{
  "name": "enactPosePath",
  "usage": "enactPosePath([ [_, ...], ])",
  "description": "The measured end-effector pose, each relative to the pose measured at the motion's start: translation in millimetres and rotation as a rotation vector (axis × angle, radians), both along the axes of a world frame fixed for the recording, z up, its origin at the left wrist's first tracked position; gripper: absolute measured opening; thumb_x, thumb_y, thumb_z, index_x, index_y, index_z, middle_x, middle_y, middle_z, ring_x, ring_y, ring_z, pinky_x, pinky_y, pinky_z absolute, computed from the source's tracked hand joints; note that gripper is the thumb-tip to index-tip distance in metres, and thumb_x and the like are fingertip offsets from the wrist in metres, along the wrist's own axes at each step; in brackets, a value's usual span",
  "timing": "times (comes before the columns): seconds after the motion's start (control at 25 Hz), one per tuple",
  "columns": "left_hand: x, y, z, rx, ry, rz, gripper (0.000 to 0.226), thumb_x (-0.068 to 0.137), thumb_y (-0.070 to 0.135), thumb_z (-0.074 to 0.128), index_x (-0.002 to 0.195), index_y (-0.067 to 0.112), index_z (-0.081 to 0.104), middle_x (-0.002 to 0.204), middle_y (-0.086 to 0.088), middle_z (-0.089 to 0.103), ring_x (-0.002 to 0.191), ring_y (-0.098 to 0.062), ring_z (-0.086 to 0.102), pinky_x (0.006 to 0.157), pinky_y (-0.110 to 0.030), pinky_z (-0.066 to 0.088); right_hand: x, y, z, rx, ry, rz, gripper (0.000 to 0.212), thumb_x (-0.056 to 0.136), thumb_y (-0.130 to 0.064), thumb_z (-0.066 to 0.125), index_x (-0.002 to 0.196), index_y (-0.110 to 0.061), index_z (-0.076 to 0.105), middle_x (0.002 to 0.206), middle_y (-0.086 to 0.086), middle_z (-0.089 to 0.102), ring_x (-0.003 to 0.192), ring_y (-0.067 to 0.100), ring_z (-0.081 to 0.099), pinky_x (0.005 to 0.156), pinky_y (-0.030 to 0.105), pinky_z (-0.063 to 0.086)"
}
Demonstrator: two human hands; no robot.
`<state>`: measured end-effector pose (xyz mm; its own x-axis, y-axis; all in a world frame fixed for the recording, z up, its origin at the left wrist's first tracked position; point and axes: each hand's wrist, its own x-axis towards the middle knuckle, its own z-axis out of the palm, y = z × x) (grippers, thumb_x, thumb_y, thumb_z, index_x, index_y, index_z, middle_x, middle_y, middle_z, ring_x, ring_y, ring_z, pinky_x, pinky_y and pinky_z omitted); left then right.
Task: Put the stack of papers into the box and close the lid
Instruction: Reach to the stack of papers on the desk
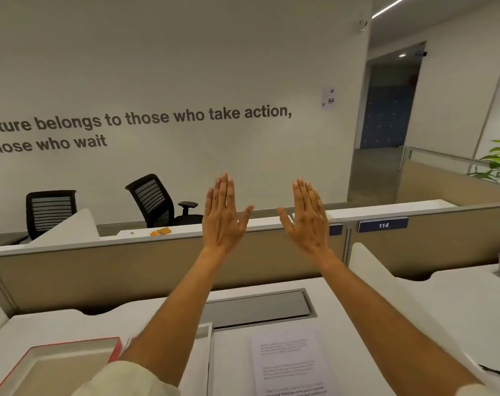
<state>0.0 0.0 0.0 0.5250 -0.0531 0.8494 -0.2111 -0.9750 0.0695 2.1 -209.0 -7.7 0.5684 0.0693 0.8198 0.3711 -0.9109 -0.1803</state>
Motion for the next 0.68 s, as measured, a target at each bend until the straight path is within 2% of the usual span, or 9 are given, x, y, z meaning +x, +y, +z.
enactPosePath([
  [0.2, -10, -18, -47, -0.007, 0.116, 0.009, 0.079, 0.098, 0.057, 0.031, 0.155, 0.005, 0.015, 0.165, -0.011, 0.013, 0.153, -0.022, 0.009, 0.124, -0.041, 0.016, -7, -5, -41, 0.027, 0.084, -0.007, 0.070, 0.094, -0.050, 0.042, 0.149, -0.007, 0.031, 0.158, 0.011, 0.028, 0.148, 0.026, 0.023, 0.121, 0.041, 0.020],
  [0.4, -22, -34, -96, -0.021, 0.233, 0.009, 0.080, 0.098, 0.059, 0.029, 0.156, 0.006, 0.012, 0.165, -0.010, 0.010, 0.154, -0.020, 0.006, 0.124, -0.041, 0.017, -14, -19, -87, 0.006, 0.218, -0.021, 0.072, 0.096, -0.057, 0.034, 0.153, -0.015, 0.020, 0.162, 0.003, 0.018, 0.151, 0.017, 0.010, 0.123, 0.032, 0.008],
  [0.52, -32, -42, -126, -0.042, 0.308, -0.006, 0.079, 0.098, 0.059, 0.027, 0.156, 0.007, 0.011, 0.166, -0.009, 0.007, 0.154, -0.019, 0.004, 0.124, -0.042, 0.017, -24, -25, -116, -0.009, 0.271, -0.041, 0.072, 0.096, -0.057, 0.033, 0.153, -0.016, 0.021, 0.161, 0.003, 0.019, 0.151, 0.017, 0.011, 0.122, 0.029, 0.003],
  [0.68, -45, -54, -162, -0.064, 0.402, -0.020, 0.079, 0.097, 0.061, 0.024, 0.156, 0.009, 0.013, 0.165, -0.008, 0.009, 0.154, -0.020, 0.004, 0.125, -0.041, 0.015, -37, -28, -149, -0.019, 0.343, -0.042, 0.072, 0.095, -0.058, 0.034, 0.151, -0.014, 0.026, 0.160, 0.005, 0.023, 0.149, 0.020, 0.018, 0.121, 0.031, 0.007],
])
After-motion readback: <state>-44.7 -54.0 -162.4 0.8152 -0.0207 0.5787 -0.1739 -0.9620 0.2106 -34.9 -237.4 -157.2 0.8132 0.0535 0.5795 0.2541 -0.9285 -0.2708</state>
